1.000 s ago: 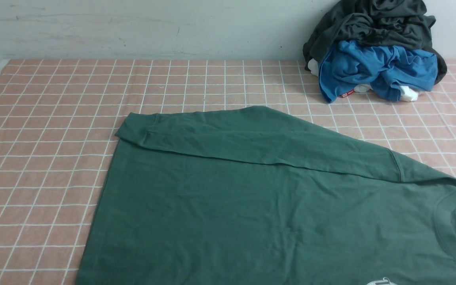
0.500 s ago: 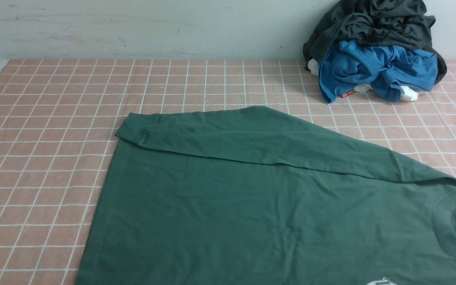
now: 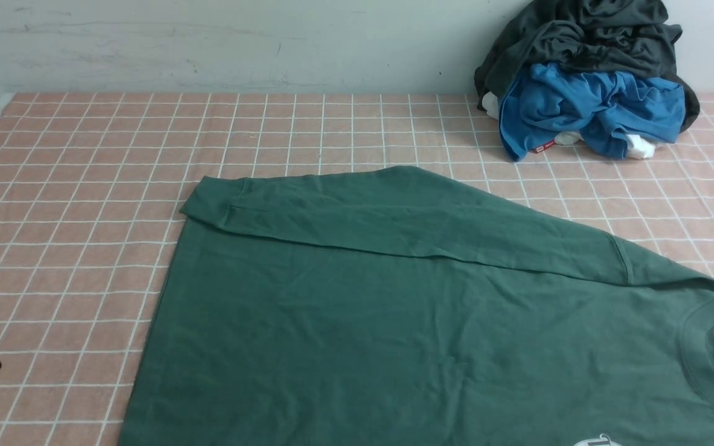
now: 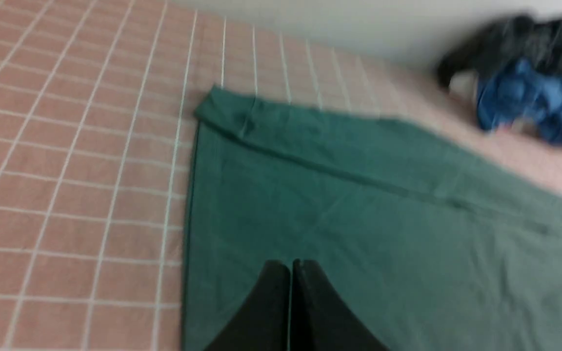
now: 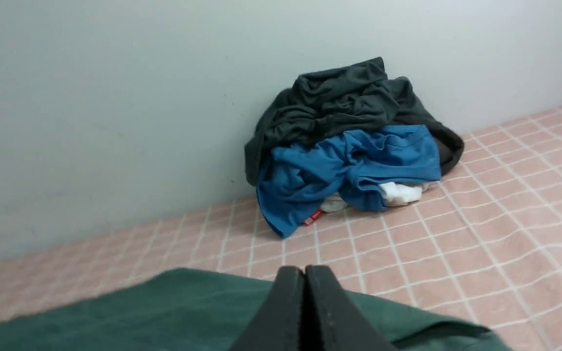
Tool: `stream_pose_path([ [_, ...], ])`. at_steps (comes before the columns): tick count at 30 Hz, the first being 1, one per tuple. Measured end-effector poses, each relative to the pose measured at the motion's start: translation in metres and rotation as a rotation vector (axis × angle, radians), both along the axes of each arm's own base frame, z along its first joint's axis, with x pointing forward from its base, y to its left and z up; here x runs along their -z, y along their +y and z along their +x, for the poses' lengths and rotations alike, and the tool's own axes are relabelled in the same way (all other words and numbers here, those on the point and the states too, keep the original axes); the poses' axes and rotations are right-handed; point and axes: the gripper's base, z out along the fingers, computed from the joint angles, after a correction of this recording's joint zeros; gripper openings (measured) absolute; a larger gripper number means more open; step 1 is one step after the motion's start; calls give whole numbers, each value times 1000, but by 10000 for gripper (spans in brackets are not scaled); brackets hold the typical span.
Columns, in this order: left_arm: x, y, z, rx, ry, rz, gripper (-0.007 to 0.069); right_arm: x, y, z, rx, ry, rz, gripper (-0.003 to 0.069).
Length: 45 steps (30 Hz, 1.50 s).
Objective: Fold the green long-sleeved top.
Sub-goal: Use the left arm to clamp the cuff closest to it
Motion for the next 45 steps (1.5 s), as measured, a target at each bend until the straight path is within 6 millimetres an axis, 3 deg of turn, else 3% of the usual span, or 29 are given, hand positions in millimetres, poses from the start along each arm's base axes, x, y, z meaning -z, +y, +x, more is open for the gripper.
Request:
stream_pose_path([
  [1,-11,1,9,37,61,71,-3,-16,1,10,-32,57,-65,-14],
  [4,-30,2,25,141,220,220,-3,-37,9,34,-148,231,-153,-14],
  [7,-40,2,38,209,314,289,-3,-45,19,47,-265,377,-206,-14],
  [8,-40,-2,46,267,381,325,-3,-44,27,55,-356,504,-231,-14],
  [12,-22,-17,64,423,542,391,-3,-25,50,64,-570,812,-305,-14],
  [15,-2,-32,79,527,655,441,9,-13,63,62,-687,943,-363,-14],
  [19,25,-47,97,611,804,473,51,-11,73,60,-763,952,-417,-14],
  [25,66,-65,127,675,934,513,181,-11,74,59,-793,944,-443,-14],
  [28,93,-82,141,778,937,580,318,-12,75,60,-788,926,-441,-14],
  [32,117,-98,147,860,942,658,406,-13,75,61,-788,914,-435,-14],
  [38,146,-103,156,846,978,795,430,-13,76,61,-790,906,-430,-14],
  [45,149,-103,159,796,1000,789,402,-7,76,62,-786,901,-421,-14],
])
